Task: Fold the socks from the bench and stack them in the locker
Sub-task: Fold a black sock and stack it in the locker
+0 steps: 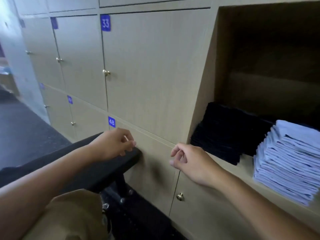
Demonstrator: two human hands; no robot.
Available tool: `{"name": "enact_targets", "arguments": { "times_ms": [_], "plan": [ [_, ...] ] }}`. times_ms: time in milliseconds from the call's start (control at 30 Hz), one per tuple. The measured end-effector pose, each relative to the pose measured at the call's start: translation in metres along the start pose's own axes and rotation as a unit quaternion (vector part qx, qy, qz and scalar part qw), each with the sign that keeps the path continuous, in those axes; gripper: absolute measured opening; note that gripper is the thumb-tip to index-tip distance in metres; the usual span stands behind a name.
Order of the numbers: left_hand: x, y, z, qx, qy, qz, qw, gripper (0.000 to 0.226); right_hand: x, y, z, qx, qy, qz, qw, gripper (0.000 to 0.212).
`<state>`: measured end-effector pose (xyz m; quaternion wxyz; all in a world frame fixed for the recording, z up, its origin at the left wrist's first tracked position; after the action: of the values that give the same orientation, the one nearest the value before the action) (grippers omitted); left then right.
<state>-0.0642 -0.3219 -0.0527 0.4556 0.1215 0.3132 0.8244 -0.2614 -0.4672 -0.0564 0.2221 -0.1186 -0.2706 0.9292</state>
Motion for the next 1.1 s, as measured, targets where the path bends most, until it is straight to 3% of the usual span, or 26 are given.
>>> {"name": "enact_targets", "arguments": {
  "times_ms": [400,467,533,567,733,800,933,1100],
  "plan": [
    [0.089,-0.138,0.126,-0.220,0.015,0.122,0.968,0.011,-0.032,-0.076,-0.037,-0.004,-0.024,0.066,0.998,0.006],
    [0.111,-0.164,0.130,-0.200,-0.020,0.162,0.966,0.038,-0.034,-0.092,-0.048,-0.012,-0.037,0.082,0.996,0.004],
    [0.132,-0.188,0.127,-0.193,-0.063,0.197,0.959,0.096,-0.036,-0.105,-0.059,-0.015,-0.052,0.096,0.994,0.004],
    [0.143,-0.198,0.123,-0.195,-0.083,0.223,0.951,0.113,-0.037,-0.110,-0.065,-0.015,-0.058,0.101,0.993,0.004],
    [0.171,-0.239,0.100,-0.125,-0.095,0.329,0.931,0.163,-0.039,-0.127,-0.087,-0.008,-0.083,0.118,0.990,0.005],
    [0.171,-0.248,0.098,-0.047,-0.045,0.356,0.932,0.157,-0.039,-0.130,-0.092,-0.008,-0.095,0.121,0.988,0.005],
    [0.168,-0.272,0.104,0.004,0.032,0.387,0.922,0.098,-0.042,-0.129,-0.097,-0.012,-0.110,0.122,0.986,0.004],
    [0.168,-0.284,0.110,-0.009,0.068,0.405,0.912,0.088,-0.045,-0.124,-0.097,-0.012,-0.110,0.120,0.987,0.002]
  ]
}}
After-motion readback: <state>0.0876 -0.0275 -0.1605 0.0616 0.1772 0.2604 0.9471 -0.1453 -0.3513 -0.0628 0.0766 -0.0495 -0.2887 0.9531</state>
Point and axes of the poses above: each hand's wrist, its own x-axis away from the middle knuckle, its own z-axis out of the back of the hand, y = z × x, the point moved 8 cm from there along -x, towards the middle knuckle, and after that the axes turned 1 degree about -z, right-handed, at the moved point
